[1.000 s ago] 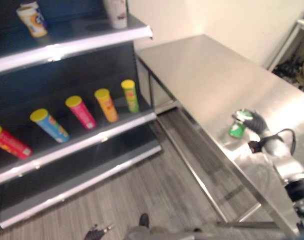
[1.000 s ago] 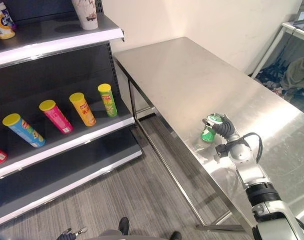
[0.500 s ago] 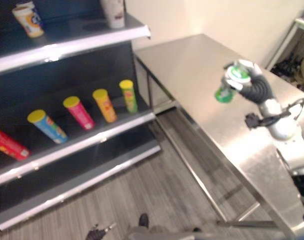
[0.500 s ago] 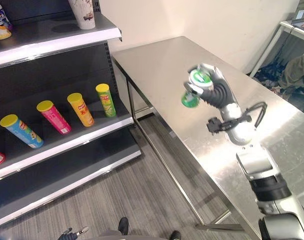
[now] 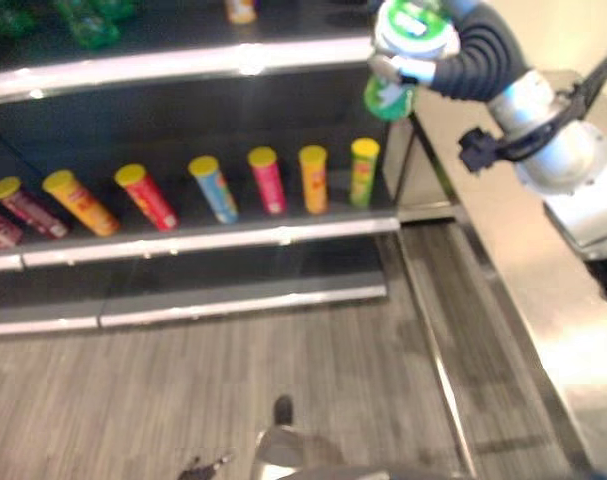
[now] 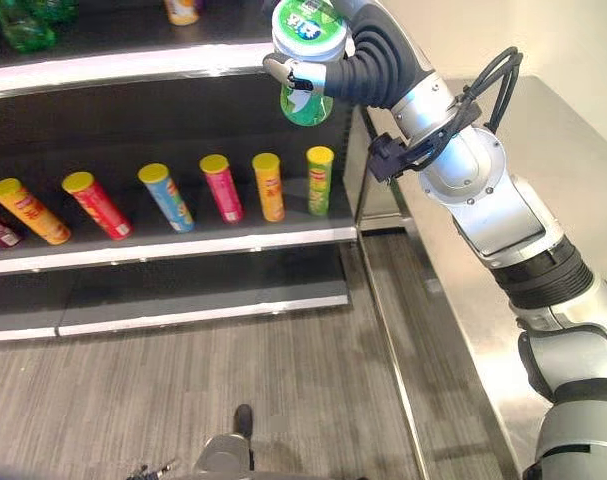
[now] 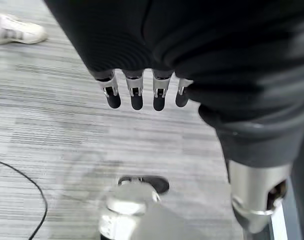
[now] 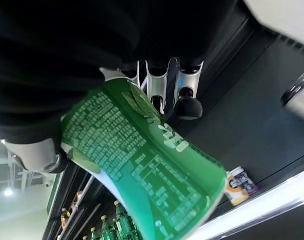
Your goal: Put the goods on the table back onto the shelves and tidy them up.
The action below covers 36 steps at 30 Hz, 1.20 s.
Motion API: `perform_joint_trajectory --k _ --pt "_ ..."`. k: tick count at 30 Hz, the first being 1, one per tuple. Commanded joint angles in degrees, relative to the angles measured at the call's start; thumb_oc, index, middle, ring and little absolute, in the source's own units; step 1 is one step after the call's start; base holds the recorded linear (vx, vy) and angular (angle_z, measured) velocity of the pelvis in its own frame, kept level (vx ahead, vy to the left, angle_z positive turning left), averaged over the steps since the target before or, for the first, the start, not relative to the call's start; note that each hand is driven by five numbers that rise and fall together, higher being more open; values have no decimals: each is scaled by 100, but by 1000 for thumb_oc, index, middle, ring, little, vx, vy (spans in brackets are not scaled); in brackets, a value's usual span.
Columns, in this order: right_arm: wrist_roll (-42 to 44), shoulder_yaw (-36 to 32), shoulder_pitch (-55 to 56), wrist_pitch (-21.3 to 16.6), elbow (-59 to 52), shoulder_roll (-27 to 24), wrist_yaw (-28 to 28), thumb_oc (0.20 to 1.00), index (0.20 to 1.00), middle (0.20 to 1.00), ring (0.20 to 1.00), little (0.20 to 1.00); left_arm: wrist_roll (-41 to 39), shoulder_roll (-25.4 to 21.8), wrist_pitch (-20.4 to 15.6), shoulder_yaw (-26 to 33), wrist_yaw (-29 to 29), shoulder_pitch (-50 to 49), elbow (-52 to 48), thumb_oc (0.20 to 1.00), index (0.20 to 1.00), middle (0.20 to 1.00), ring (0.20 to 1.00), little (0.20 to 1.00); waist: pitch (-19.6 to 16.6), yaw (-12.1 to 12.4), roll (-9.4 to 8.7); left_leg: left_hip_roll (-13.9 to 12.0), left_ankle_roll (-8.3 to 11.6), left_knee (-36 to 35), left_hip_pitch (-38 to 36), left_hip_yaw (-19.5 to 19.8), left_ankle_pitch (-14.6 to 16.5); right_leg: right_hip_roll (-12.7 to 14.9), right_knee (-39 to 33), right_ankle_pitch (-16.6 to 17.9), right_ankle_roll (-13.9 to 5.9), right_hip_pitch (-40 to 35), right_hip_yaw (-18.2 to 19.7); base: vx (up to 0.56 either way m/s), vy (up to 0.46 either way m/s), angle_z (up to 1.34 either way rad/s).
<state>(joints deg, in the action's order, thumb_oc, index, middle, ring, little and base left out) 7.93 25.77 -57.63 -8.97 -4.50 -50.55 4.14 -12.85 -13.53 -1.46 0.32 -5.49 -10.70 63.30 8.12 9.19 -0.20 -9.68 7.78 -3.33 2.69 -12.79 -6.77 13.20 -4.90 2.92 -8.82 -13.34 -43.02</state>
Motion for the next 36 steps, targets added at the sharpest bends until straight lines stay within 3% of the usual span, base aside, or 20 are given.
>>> perform_joint_trajectory --k 1,6,9,12,13,14,15,17,20,24,29,36 --pt "120 9 -459 -8 483 -60 174 200 200 200 200 200 -88 -274 -49 -347 4 268 67 1000 1000 1000 1000 1000 -415 269 194 -339 386 -50 -205 262 204 4 171 -284 -51 507 605 68 289 62" --pt "-96 -42 -490 106 734 -57 220 200 200 200 200 200 52 -435 -61 -341 44 309 101 1000 1000 1000 1000 1000 -466 385 89 172 55 39 -245 337 584 663 706 -175 -235 555 518 57 281 45" --pt "-153 -60 -573 152 1073 -70 280 200 200 200 200 200 90 -559 -101 -367 48 347 57 1000 1000 1000 1000 1000 -476 403 43 616 -222 -65 -455 294 790 1297 1633 47 -381 777 581 107 445 21" --pt "-113 -79 -614 167 1178 -114 328 200 200 200 200 200 119 -653 -91 -421 47 374 49 1000 1000 1000 1000 1000 -411 334 34 748 -334 -127 -535 359 825 1462 2271 194 -392 1024 860 58 172 9" --pt "-117 -76 -627 191 1201 -200 349 200 200 200 200 200 143 -746 -91 -472 69 419 23 1000 1000 1000 1000 1000 -347 243 48 752 -357 -154 -555 453 818 1241 2394 105 -336 1296 1307 21 52 11" --pt "-116 -74 -632 191 1203 -201 349 200 200 200 200 200 143 -745 -90 -471 70 422 23 1000 1000 1000 1000 1000 -349 259 51 743 -351 -153 -552 438 821 1235 2406 94 -328 1317 1325 -33 58 13" --pt "-93 -38 -697 212 1268 -258 334 200 200 200 200 200 148 -789 -100 -491 82 461 -5 1000 1000 1000 1000 1000 -319 216 45 760 -378 -167 -487 479 705 1047 2153 73 -221 1464 1499 -39 -9 23" --pt "53 61 -846 230 1445 -265 324 200 200 200 200 200 125 -822 -117 -510 108 500 9 1000 1000 1000 1000 1000 -273 168 34 750 -335 -167 -506 594 698 712 1520 33 -200 1590 1803 15 -63 20" --pt "165 131 -942 227 1777 -267 346 200 200 200 200 200 118 -859 -102 -526 131 540 44 1000 1000 1000 1000 1000 -243 155 -131 830 -318 -122 -482 890 693 449 937 -32 -223 1498 2229 40 -91 26" --pt "168 442 -1335 272 2474 -118 346 200 200 200 200 200 84 -752 -144 -663 130 542 -13 1000 1000 1000 1000 1000 -457 191 -272 773 -243 -153 -418 955 698 355 626 91 -253 1267 2030 70 -118 53" --pt "172 627 -1716 347 3615 87 418 200 200 200 200 200 -70 -677 -163 -797 55 616 -61 1000 1000 1000 1000 1000 -516 363 -384 614 -62 -132 -351 1123 628 223 433 -6 -196 971 1694 53 -132 23" --pt "21 762 -1966 453 4617 196 440 200 200 200 200 200 -149 -683 -139 -890 65 626 19 1000 1000 1000 1000 1000 -546 603 -397 516 69 -106 -275 1342 533 93 429 -183 -105 729 1308 47 -93 28"
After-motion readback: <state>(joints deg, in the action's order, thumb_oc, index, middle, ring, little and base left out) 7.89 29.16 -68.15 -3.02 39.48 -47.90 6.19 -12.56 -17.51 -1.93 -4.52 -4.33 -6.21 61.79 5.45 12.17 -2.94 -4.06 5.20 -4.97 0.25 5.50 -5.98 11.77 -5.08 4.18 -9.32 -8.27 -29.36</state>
